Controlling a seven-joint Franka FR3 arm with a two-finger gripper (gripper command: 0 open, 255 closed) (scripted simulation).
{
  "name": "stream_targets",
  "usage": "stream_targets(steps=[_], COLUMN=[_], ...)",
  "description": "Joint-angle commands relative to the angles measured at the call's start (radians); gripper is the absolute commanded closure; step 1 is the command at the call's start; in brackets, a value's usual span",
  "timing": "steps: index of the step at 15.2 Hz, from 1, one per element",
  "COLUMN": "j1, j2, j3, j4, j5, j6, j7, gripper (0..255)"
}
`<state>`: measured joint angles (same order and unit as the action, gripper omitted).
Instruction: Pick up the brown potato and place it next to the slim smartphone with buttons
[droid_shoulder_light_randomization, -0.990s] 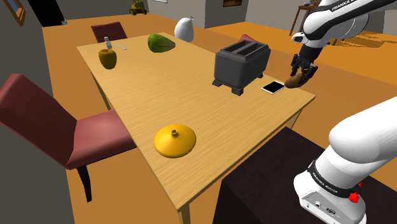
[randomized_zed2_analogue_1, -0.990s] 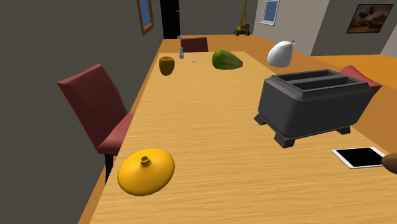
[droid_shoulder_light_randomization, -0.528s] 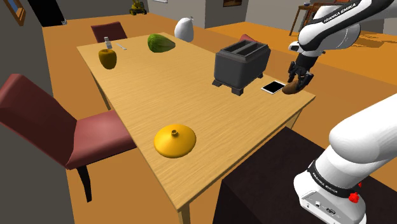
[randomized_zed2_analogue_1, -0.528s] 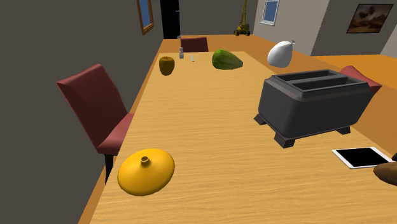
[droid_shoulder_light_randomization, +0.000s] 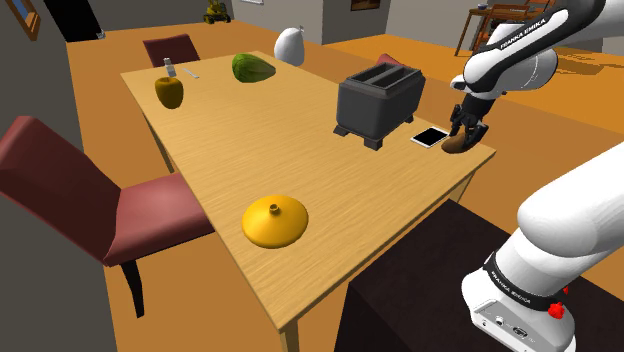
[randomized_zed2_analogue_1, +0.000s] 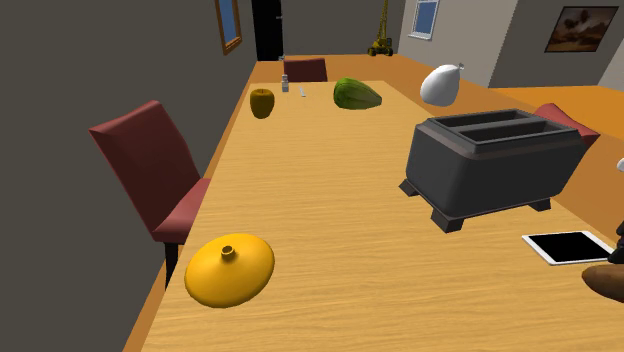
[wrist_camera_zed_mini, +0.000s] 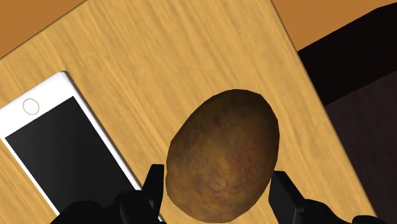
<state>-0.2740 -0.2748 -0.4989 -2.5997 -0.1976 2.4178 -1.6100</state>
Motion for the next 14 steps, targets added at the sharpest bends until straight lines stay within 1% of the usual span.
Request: stream_targets(steps=[1,4,5,10,14], j1=[0.003,0.003,0.003,0.003,-0.011], j2=[0.006,0.006,0.007,0.006,-0.099], j3=[0.000,0.000,-0.001,0.000,0.033], j4=[-0.006,-0.006,-0.004,-0.006,0.046], j5=[0.002,0.002,0.002,0.002,-0.022], j6=[0.001,0.001,0.000,0.001,-0.154], j7=[-0.001,-0.001,-0.002,-0.001,0.023], gripper=[255,255,0,0,0])
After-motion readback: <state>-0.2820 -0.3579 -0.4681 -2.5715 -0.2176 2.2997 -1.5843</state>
